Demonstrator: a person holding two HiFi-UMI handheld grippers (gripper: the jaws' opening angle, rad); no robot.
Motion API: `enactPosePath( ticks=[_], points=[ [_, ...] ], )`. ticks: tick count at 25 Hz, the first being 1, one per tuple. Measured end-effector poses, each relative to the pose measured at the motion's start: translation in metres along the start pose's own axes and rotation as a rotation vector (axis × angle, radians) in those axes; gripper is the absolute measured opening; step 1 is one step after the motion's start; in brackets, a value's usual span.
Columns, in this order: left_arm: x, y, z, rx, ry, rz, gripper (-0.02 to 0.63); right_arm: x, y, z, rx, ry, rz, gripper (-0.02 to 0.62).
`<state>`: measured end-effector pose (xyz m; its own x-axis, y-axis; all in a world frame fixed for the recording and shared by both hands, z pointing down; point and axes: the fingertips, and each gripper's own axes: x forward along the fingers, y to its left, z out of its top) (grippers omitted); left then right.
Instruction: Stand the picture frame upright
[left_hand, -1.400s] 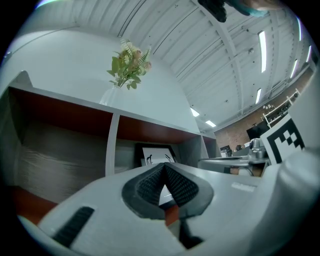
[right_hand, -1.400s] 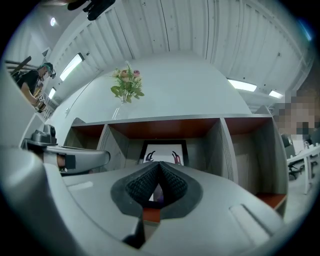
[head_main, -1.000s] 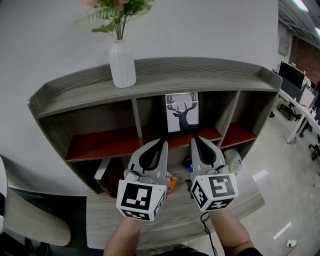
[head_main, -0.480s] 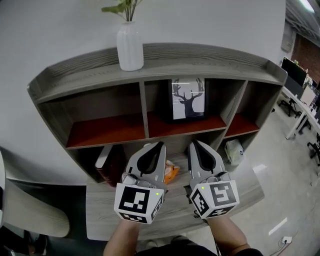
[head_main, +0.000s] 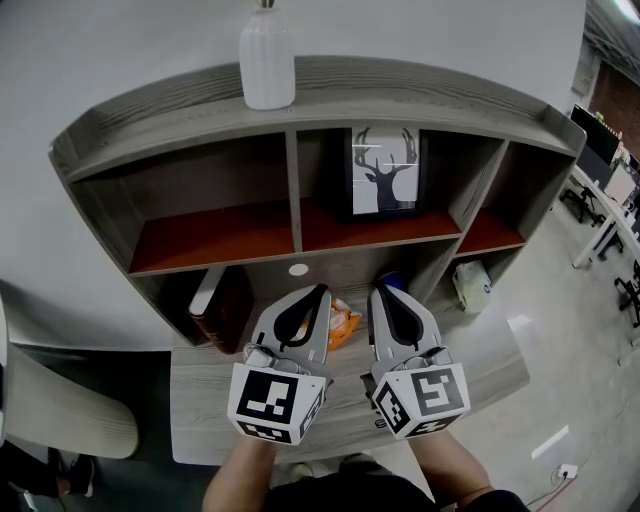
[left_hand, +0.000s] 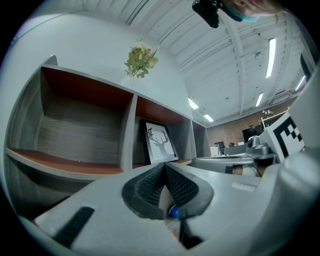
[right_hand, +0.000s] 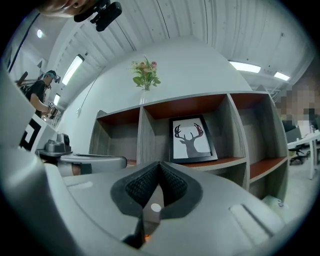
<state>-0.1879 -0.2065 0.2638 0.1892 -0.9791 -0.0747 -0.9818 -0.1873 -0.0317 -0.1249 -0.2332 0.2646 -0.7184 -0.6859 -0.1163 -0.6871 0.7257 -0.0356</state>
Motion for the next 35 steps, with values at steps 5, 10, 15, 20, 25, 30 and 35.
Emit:
enactPosePath(
  ticks=[5,10,15,20,25,30,35],
  points=[
    [-0.002,-0.001,-0.015,-0.005,0.034,-0.007,-0.002,-0.004,0.002,-0.020,0.006,0.043,-0.002,0.000],
    [-0.007,-0.001,-0.033,-0.010,0.066,0.006,-0.002,-0.008,0.006,-0.037,0.018,0.080,0.008,0.000],
    [-0.012,-0.003,-0.045,0.000,0.085,0.020,-0.002,-0.012,0.008,-0.048,0.027,0.108,0.015,0.000],
    [-0.018,-0.003,-0.060,-0.009,0.115,0.025,-0.002,-0.016,0.011,-0.058,0.031,0.130,0.030,0.000],
    [-0.020,-0.006,-0.064,-0.013,0.124,0.023,-0.002,-0.019,0.017,-0.065,0.037,0.147,0.046,-0.002],
    [-0.020,-0.011,-0.067,-0.016,0.128,0.019,-0.002,-0.022,0.019,-0.067,0.035,0.151,0.055,-0.002],
    [-0.019,-0.013,-0.066,-0.016,0.126,0.017,-0.002,-0.023,0.016,-0.065,0.040,0.147,0.049,-0.002]
  ],
)
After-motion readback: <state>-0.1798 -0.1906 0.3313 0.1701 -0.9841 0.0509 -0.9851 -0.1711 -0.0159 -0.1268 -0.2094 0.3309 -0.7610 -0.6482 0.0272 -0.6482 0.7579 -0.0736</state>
